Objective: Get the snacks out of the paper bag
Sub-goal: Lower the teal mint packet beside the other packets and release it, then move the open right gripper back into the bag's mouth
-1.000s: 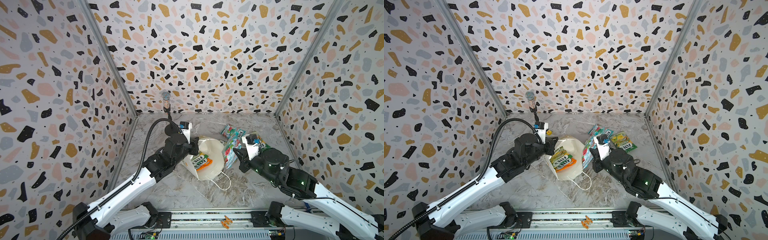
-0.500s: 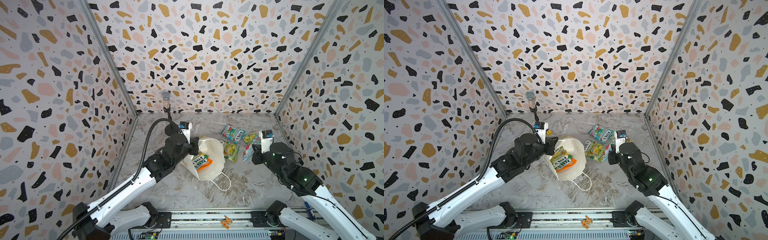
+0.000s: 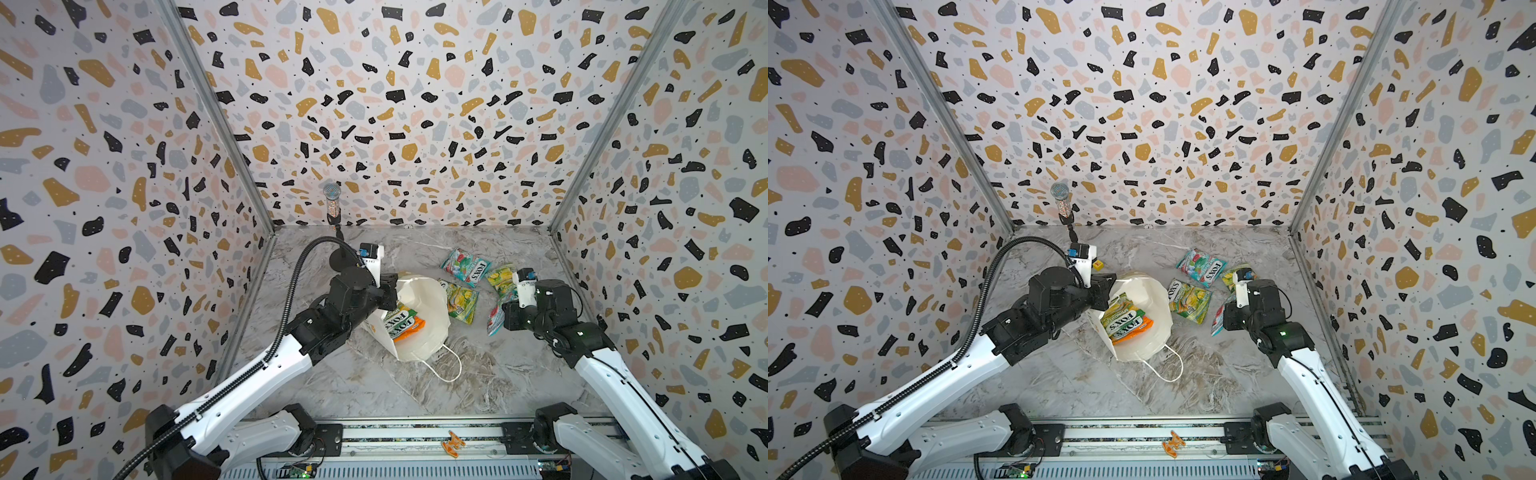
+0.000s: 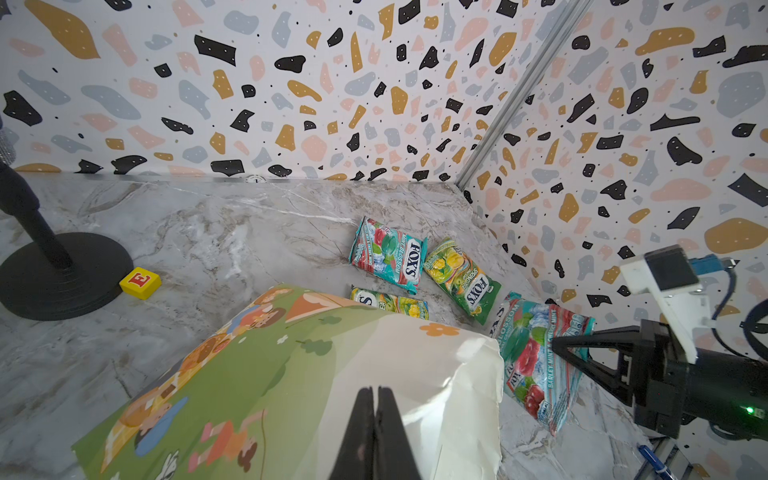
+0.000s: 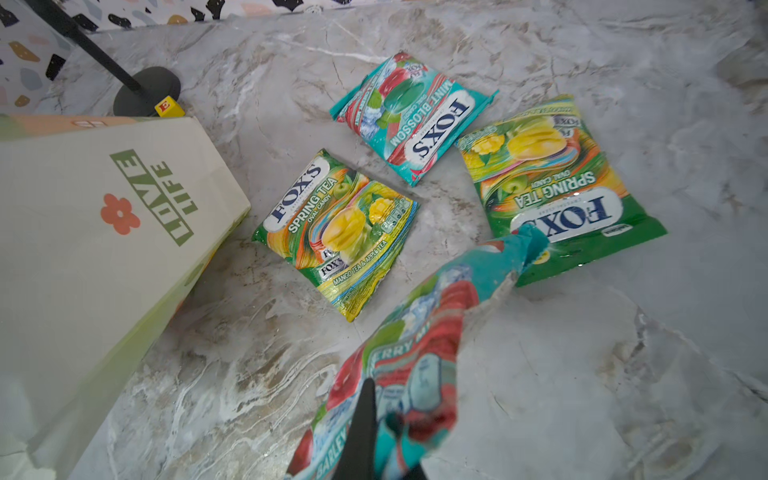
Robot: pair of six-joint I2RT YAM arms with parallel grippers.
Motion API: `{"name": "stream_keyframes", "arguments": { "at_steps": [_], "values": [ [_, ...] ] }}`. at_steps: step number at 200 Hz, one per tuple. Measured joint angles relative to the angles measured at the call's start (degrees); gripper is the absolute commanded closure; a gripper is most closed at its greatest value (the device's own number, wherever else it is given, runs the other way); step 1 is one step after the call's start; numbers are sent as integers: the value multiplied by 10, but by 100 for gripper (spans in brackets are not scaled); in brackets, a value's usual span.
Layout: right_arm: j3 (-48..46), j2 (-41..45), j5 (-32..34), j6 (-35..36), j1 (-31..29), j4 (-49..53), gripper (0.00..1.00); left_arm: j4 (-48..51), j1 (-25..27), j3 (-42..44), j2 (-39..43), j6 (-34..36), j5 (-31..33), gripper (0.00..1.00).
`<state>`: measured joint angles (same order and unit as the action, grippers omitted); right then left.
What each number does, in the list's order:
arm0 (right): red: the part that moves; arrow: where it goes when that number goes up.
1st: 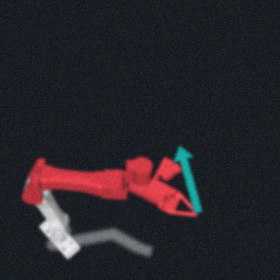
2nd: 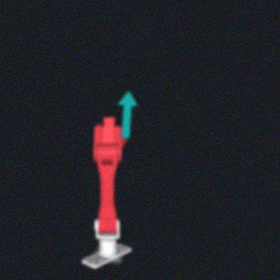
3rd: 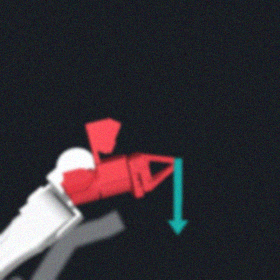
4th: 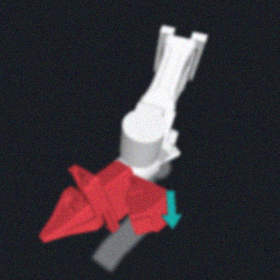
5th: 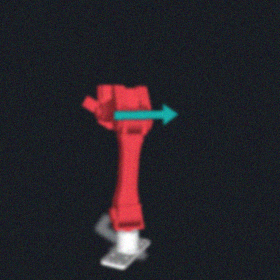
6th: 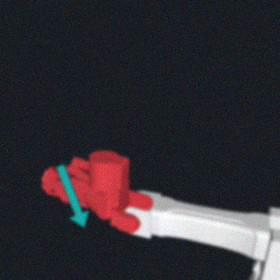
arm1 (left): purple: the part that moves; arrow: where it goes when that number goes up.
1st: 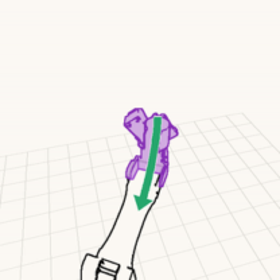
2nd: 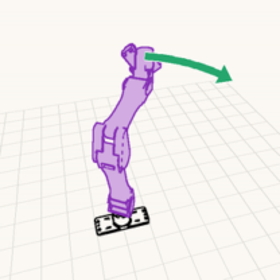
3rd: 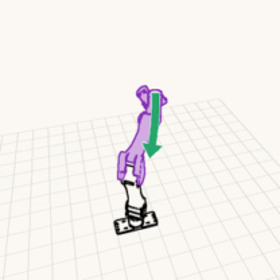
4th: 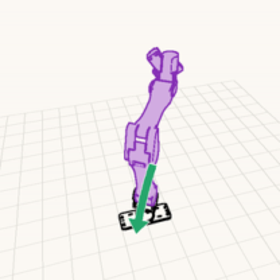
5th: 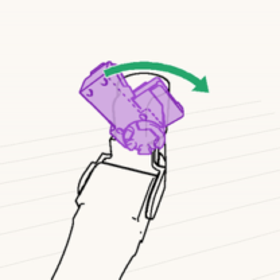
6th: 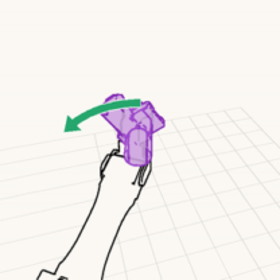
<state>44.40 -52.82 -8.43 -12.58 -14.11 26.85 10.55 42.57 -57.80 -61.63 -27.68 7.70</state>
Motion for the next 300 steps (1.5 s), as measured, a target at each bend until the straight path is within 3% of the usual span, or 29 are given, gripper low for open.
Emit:
{"name": "stream_keyframes", "arguments": {
  "at_steps": [72,127,230,300],
  "values": [
    [-15,-89,-126,11,59,-96,100,0,0,0,0,0,-2,100],
    [-34,-113,-125,11,69,-112,99,2,0,0,0,0,-2,100],
    [-31,-125,-21,10,71,-73,52,2,0,0,0,0,-2,100],
    [-10,-125,85,-3,71,-24,37,2,0,0,1,0,-2,100]
  ]
}}
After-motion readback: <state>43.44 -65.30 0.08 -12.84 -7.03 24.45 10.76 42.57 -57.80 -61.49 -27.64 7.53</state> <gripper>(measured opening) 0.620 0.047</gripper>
